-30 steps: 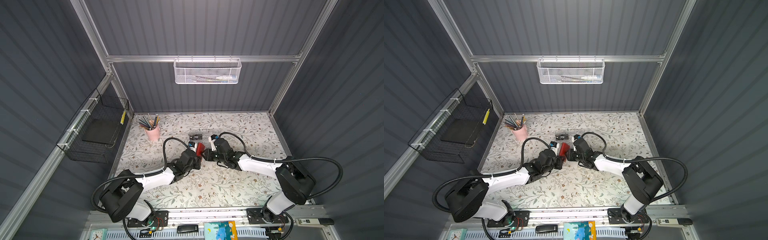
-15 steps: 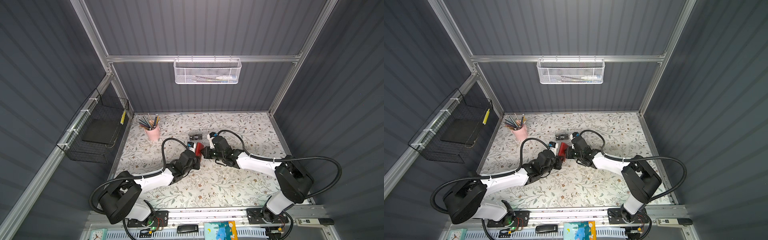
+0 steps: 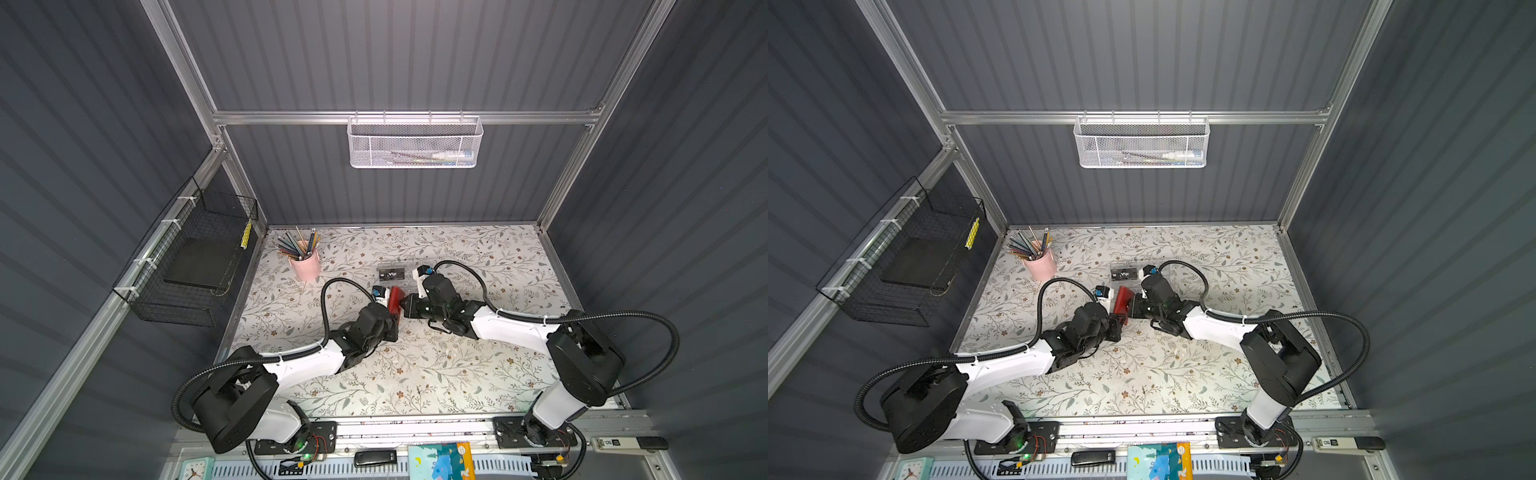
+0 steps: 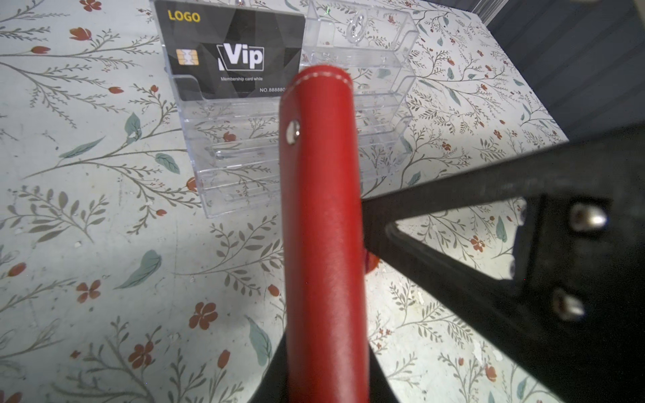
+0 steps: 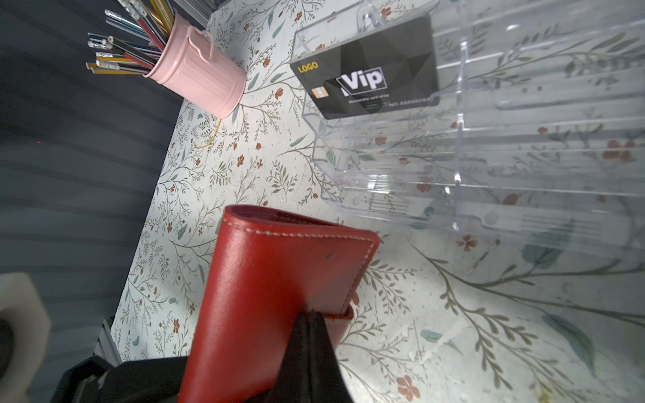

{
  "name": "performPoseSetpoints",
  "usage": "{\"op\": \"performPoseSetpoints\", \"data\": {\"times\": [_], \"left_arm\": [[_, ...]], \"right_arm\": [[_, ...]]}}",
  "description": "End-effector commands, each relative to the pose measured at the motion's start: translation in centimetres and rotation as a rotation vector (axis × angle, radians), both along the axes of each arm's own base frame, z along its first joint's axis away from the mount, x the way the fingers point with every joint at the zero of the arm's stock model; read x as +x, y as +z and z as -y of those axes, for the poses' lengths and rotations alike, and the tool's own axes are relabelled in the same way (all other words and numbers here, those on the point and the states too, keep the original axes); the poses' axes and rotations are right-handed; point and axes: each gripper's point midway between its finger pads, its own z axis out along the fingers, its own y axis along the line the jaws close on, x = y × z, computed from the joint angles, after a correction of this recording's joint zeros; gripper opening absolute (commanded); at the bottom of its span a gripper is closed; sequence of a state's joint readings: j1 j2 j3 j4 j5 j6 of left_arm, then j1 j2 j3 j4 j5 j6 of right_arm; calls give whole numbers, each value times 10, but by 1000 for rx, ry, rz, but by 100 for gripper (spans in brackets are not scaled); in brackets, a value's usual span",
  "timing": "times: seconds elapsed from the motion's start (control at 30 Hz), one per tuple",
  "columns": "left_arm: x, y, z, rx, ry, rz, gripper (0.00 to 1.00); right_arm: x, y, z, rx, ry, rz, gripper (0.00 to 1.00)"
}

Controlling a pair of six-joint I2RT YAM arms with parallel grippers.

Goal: Take the credit cards out of the card holder
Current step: Open the button on the card holder.

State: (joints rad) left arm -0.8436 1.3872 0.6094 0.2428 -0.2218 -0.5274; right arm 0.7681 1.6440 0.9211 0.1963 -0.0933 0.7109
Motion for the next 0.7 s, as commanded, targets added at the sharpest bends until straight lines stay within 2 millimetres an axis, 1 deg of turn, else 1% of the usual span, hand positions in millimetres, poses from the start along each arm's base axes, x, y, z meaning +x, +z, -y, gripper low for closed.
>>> {"op": "performPoseSetpoints", "data": {"times": [0.0, 0.2, 0.37, 0.53, 0.67], "left_arm": [[10, 35, 1, -81, 43, 94, 0], [11, 38, -4, -64, 68, 105, 0], [13, 35, -8, -50, 89, 101, 0], [13, 33, -12, -48, 112, 95, 0], [13, 33, -7, -55, 92, 82, 0]], "right_arm": [[-10, -35, 13, -83, -23, -64, 0], [-15, -39, 22, -102, -30, -58, 0], [-18, -37, 28, -111, -29, -46, 0], [-21, -44, 36, -111, -35, -57, 0], [-25, -48, 38, -112, -28, -65, 0]]}}
